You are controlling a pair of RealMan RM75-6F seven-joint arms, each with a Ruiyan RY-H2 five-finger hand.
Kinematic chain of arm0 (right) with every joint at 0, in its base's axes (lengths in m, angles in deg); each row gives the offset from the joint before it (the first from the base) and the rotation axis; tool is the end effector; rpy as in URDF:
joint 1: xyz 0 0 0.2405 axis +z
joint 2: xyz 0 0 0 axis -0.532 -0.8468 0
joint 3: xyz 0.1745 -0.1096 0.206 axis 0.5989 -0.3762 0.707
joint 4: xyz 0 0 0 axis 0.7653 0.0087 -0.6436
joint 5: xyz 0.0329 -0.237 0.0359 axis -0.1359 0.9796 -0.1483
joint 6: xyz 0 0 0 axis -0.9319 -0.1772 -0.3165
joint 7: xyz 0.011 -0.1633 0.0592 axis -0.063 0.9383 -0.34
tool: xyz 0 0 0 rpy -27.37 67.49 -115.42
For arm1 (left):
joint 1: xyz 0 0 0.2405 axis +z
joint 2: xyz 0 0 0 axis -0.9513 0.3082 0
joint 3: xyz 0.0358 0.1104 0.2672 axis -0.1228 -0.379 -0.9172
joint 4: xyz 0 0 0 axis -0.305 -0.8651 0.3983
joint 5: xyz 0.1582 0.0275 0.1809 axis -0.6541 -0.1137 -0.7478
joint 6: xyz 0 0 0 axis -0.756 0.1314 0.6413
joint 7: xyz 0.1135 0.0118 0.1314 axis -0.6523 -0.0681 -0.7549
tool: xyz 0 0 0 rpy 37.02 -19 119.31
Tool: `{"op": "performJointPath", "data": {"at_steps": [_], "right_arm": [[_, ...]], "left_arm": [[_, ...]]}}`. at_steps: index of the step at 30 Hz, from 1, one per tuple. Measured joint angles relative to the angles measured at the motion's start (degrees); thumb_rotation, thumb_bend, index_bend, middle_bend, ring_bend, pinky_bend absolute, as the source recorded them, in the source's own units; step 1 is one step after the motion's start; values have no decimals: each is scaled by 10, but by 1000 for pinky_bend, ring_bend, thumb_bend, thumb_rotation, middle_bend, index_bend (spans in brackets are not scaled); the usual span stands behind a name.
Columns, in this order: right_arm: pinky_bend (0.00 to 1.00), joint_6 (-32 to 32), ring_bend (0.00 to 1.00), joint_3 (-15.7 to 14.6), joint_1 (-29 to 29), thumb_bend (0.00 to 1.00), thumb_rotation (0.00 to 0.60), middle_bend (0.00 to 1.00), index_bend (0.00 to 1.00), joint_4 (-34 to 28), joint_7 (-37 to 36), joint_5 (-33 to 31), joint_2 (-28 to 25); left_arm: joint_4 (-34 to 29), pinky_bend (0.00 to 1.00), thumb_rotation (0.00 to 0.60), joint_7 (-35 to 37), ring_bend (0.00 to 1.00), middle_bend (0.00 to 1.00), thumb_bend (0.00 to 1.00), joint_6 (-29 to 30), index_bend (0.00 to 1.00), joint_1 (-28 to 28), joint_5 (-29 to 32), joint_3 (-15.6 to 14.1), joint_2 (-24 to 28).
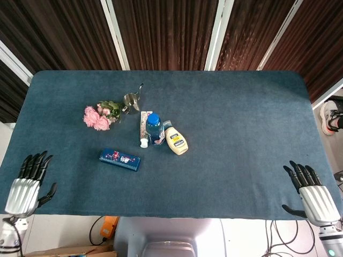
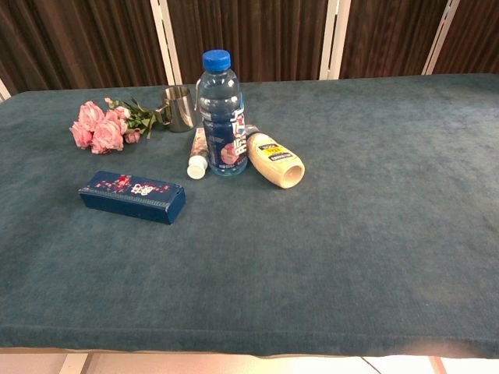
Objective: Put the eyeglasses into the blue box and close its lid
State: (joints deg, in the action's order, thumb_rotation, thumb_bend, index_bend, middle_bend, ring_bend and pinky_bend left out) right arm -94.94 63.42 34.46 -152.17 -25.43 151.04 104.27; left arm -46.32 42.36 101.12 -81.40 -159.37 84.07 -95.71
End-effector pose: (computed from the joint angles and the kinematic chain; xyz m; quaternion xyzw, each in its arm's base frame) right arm -0.3527 -0.1774 0.1430 0.6583 -0.3800 0.3234 0.5636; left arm -0.3411 0.2126 0.1201 -0.6188 -0.3049 -0.4548 0.5633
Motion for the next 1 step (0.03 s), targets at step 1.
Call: {"op": "performJointPath", "data": {"at_steps": [1], "right_arm": [[83,0,0,0,0,216,600,0,0,0,2,1,1]], "left_arm": [[5,10,600,11,0,0,368,13,0,12,-10,-2,3]]}}
